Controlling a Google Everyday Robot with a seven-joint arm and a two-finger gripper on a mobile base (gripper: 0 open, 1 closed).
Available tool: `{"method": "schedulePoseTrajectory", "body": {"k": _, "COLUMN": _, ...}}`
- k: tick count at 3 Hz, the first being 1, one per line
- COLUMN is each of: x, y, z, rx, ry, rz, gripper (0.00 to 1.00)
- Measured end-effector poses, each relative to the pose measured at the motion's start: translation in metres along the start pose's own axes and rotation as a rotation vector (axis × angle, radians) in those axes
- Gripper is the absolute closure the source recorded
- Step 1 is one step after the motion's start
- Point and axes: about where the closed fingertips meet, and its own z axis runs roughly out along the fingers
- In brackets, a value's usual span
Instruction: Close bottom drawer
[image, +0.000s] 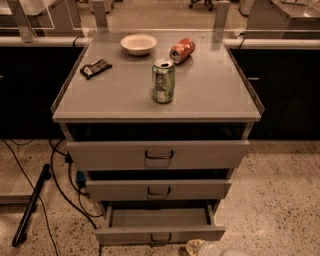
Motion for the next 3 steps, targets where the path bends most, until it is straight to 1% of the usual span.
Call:
{"method": "schedulePoseTrajectory", "body": {"k": 1, "x": 0.008, "y": -0.003, "z": 0.018, "rx": 0.029, "ry": 0.006, "rz": -0.032, "gripper": 1.00}}
{"method": "schedulePoseTrajectory", "body": {"k": 3, "x": 0.014, "y": -0.013, "z": 0.060, "rx": 0.056, "ry": -0.002, "rz": -0.112, "gripper": 1.00}}
